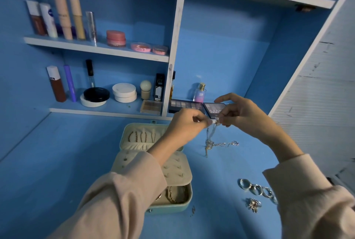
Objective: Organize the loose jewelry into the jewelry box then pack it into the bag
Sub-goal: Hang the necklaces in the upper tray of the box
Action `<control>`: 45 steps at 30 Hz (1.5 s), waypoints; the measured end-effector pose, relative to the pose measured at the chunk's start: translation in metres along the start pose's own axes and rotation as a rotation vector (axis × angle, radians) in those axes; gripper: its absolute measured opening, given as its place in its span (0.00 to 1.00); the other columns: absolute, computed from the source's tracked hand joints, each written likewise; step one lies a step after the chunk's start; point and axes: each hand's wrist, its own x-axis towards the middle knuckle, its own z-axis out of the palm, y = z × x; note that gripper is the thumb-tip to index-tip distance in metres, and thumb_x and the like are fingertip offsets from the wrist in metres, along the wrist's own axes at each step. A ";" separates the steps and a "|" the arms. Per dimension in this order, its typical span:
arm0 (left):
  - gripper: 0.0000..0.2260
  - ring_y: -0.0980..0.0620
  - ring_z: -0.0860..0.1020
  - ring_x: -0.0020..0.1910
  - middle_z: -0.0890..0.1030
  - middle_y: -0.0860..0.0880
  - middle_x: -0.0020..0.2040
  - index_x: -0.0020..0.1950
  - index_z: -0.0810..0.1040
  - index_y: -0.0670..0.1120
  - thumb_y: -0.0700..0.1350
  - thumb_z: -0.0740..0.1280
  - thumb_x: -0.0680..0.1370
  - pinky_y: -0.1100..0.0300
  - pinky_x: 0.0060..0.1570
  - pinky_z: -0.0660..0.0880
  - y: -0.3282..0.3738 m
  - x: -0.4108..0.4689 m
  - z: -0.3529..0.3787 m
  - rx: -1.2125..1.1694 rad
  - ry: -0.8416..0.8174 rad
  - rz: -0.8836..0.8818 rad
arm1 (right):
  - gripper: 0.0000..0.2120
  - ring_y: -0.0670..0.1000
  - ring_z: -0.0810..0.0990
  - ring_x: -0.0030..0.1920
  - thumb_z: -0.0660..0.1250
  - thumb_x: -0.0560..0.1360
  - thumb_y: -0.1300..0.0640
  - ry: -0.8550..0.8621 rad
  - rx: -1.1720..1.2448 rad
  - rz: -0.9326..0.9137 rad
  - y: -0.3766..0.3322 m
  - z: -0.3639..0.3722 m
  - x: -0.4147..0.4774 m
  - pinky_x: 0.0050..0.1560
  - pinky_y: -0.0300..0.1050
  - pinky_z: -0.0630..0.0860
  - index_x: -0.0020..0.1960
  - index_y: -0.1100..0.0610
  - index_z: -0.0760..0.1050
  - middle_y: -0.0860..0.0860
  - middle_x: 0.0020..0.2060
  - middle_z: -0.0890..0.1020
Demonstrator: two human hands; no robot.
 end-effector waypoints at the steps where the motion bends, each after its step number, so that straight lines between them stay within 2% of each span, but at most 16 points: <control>1: 0.05 0.56 0.76 0.41 0.81 0.51 0.40 0.44 0.83 0.46 0.47 0.71 0.74 0.67 0.39 0.70 0.000 0.000 -0.001 0.001 0.019 0.002 | 0.18 0.47 0.76 0.32 0.65 0.71 0.71 -0.002 -0.035 -0.001 0.000 -0.001 0.000 0.40 0.39 0.74 0.56 0.54 0.73 0.46 0.29 0.80; 5: 0.05 0.58 0.75 0.37 0.79 0.54 0.37 0.45 0.82 0.45 0.46 0.69 0.75 0.71 0.34 0.68 -0.002 0.001 -0.006 0.077 0.018 -0.016 | 0.18 0.47 0.76 0.33 0.64 0.71 0.71 0.049 -0.008 -0.001 0.002 -0.003 0.001 0.43 0.43 0.74 0.55 0.53 0.74 0.48 0.31 0.80; 8: 0.03 0.57 0.76 0.40 0.78 0.57 0.36 0.42 0.80 0.47 0.45 0.69 0.75 0.65 0.38 0.70 -0.005 0.000 -0.005 0.227 -0.119 -0.038 | 0.18 0.49 0.75 0.34 0.62 0.72 0.72 0.137 0.079 -0.017 0.002 -0.006 0.002 0.44 0.46 0.73 0.56 0.53 0.75 0.50 0.33 0.78; 10: 0.02 0.56 0.76 0.43 0.78 0.56 0.40 0.45 0.79 0.50 0.47 0.69 0.75 0.63 0.42 0.70 -0.007 -0.001 -0.002 0.250 -0.170 -0.044 | 0.18 0.51 0.76 0.36 0.62 0.73 0.72 0.161 0.154 -0.038 0.000 -0.007 0.003 0.44 0.48 0.74 0.56 0.53 0.75 0.51 0.33 0.77; 13: 0.09 0.53 0.78 0.49 0.80 0.53 0.48 0.54 0.78 0.50 0.49 0.70 0.75 0.61 0.47 0.73 -0.006 0.002 0.004 0.126 -0.146 -0.004 | 0.18 0.50 0.78 0.35 0.61 0.73 0.73 0.149 0.250 -0.062 -0.005 -0.006 0.003 0.39 0.40 0.74 0.56 0.55 0.75 0.51 0.33 0.77; 16: 0.05 0.55 0.79 0.50 0.82 0.52 0.47 0.51 0.79 0.48 0.44 0.68 0.77 0.63 0.52 0.73 0.005 0.003 0.008 -0.098 -0.126 0.054 | 0.17 0.49 0.78 0.33 0.61 0.73 0.74 0.128 0.305 -0.080 -0.009 -0.006 0.002 0.36 0.36 0.74 0.56 0.57 0.75 0.51 0.33 0.77; 18: 0.03 0.56 0.80 0.48 0.83 0.51 0.45 0.49 0.80 0.47 0.42 0.67 0.77 0.65 0.52 0.74 0.012 0.003 0.008 -0.163 -0.111 0.063 | 0.18 0.49 0.77 0.33 0.61 0.73 0.74 0.129 0.307 -0.093 -0.010 -0.007 0.002 0.35 0.36 0.74 0.56 0.57 0.75 0.51 0.32 0.77; 20: 0.03 0.56 0.81 0.46 0.83 0.51 0.41 0.44 0.79 0.48 0.41 0.69 0.76 0.62 0.53 0.75 0.015 0.004 0.007 -0.186 -0.077 0.069 | 0.18 0.49 0.76 0.33 0.61 0.72 0.74 0.149 0.307 -0.106 -0.010 -0.008 0.002 0.36 0.37 0.74 0.55 0.57 0.75 0.51 0.32 0.77; 23: 0.06 0.56 0.80 0.41 0.83 0.51 0.37 0.40 0.78 0.51 0.41 0.72 0.74 0.61 0.50 0.75 0.015 0.004 0.002 -0.200 -0.046 0.062 | 0.18 0.51 0.75 0.33 0.61 0.72 0.74 0.190 0.320 -0.124 -0.009 -0.009 0.001 0.38 0.39 0.74 0.55 0.56 0.75 0.51 0.32 0.77; 27: 0.05 0.63 0.77 0.30 0.80 0.52 0.32 0.39 0.78 0.48 0.40 0.71 0.74 0.71 0.36 0.73 0.016 0.000 -0.008 -0.261 -0.099 0.054 | 0.17 0.52 0.75 0.34 0.61 0.73 0.74 0.281 0.363 -0.117 -0.003 -0.010 0.000 0.40 0.42 0.74 0.55 0.56 0.76 0.48 0.30 0.77; 29: 0.04 0.64 0.76 0.28 0.79 0.51 0.33 0.41 0.78 0.45 0.39 0.70 0.75 0.74 0.32 0.70 0.016 -0.003 -0.013 -0.286 -0.120 0.038 | 0.17 0.51 0.75 0.33 0.61 0.73 0.74 0.336 0.375 -0.105 0.000 -0.010 0.002 0.41 0.46 0.73 0.54 0.56 0.76 0.47 0.29 0.77; 31: 0.03 0.64 0.76 0.28 0.79 0.50 0.33 0.41 0.78 0.44 0.40 0.70 0.75 0.74 0.31 0.70 0.015 -0.004 -0.018 -0.306 -0.119 0.017 | 0.18 0.49 0.76 0.32 0.60 0.73 0.74 0.389 0.404 -0.093 0.002 -0.009 0.004 0.40 0.45 0.73 0.53 0.55 0.76 0.49 0.30 0.76; 33: 0.04 0.62 0.76 0.30 0.79 0.51 0.32 0.41 0.78 0.44 0.41 0.70 0.75 0.72 0.34 0.71 0.011 -0.005 -0.023 -0.307 -0.124 -0.006 | 0.18 0.47 0.77 0.31 0.60 0.73 0.75 0.435 0.450 -0.088 0.002 -0.009 0.005 0.37 0.40 0.75 0.51 0.54 0.76 0.51 0.31 0.75; 37: 0.06 0.57 0.76 0.32 0.78 0.52 0.30 0.39 0.78 0.45 0.44 0.71 0.75 0.61 0.46 0.74 0.005 -0.005 -0.033 -0.244 -0.207 -0.093 | 0.19 0.46 0.76 0.30 0.59 0.72 0.75 0.514 0.502 -0.085 0.002 -0.012 0.008 0.34 0.36 0.75 0.49 0.53 0.76 0.53 0.33 0.74; 41: 0.11 0.56 0.74 0.28 0.75 0.52 0.28 0.33 0.74 0.46 0.43 0.69 0.76 0.64 0.38 0.73 0.002 -0.007 -0.046 -0.226 -0.263 -0.146 | 0.17 0.48 0.76 0.31 0.59 0.73 0.74 0.573 0.509 -0.030 0.013 -0.014 0.011 0.34 0.36 0.76 0.53 0.57 0.75 0.53 0.33 0.75; 45: 0.11 0.55 0.72 0.28 0.74 0.51 0.28 0.33 0.74 0.46 0.42 0.67 0.76 0.61 0.38 0.74 -0.008 -0.006 -0.064 -0.235 -0.203 -0.201 | 0.17 0.49 0.75 0.31 0.57 0.73 0.75 0.595 0.522 0.069 0.028 -0.010 0.013 0.32 0.35 0.76 0.54 0.60 0.75 0.54 0.33 0.74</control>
